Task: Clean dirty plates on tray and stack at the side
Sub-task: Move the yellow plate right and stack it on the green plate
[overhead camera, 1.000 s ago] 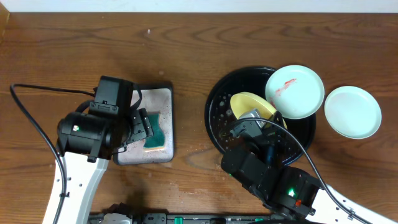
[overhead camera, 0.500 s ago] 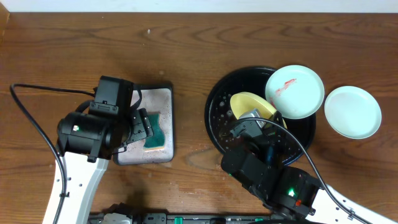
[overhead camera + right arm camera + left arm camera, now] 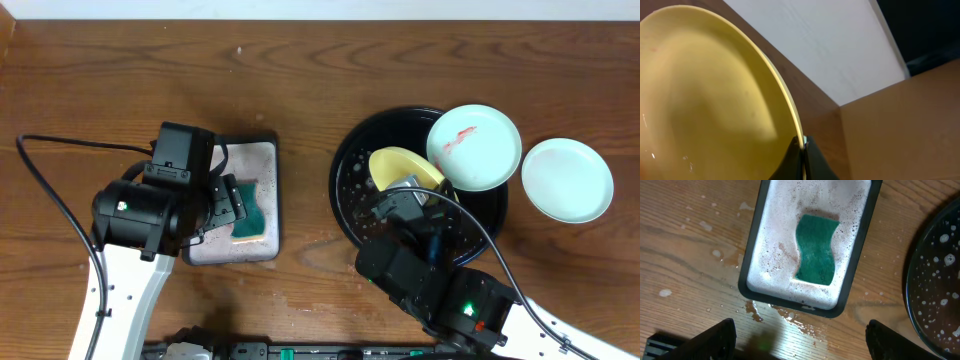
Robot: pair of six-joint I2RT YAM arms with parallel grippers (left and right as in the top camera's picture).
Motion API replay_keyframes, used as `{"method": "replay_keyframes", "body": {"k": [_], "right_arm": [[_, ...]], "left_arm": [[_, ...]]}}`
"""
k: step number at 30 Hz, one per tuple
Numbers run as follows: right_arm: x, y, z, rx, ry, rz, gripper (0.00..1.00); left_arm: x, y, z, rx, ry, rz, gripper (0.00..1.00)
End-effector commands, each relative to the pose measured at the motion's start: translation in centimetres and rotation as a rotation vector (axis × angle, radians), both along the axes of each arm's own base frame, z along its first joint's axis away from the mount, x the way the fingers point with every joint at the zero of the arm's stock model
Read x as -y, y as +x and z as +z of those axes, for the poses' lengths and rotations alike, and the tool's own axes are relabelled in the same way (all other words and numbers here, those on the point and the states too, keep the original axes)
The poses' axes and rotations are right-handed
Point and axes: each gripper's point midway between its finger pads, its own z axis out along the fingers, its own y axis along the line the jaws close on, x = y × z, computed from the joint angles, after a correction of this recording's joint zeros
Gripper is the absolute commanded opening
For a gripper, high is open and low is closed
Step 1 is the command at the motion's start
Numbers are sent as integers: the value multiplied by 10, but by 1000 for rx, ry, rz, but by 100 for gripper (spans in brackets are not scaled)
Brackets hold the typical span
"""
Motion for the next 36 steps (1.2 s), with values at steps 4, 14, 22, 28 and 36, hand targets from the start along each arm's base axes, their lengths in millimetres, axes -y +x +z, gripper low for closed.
{"method": "replay_keyframes", "body": {"k": [4,14,22,28,36], "right_arm": [[-13,4,-31,-111,373,-13,1],[-24,17,-74,-553,871,13,1],[101,51,-56,-369,1130,-312,1],[212,61,-66,-214,1407,-534,1],[316,41,-134,-121,1532,-918,1]], "left_arm": [[-2,1,2,4,6,1,83],[-2,1,2,4,6,1,83],[-2,1,2,4,6,0,84],[-2,1,2,4,6,1,83],[-2,1,2,4,6,1,83]]}}
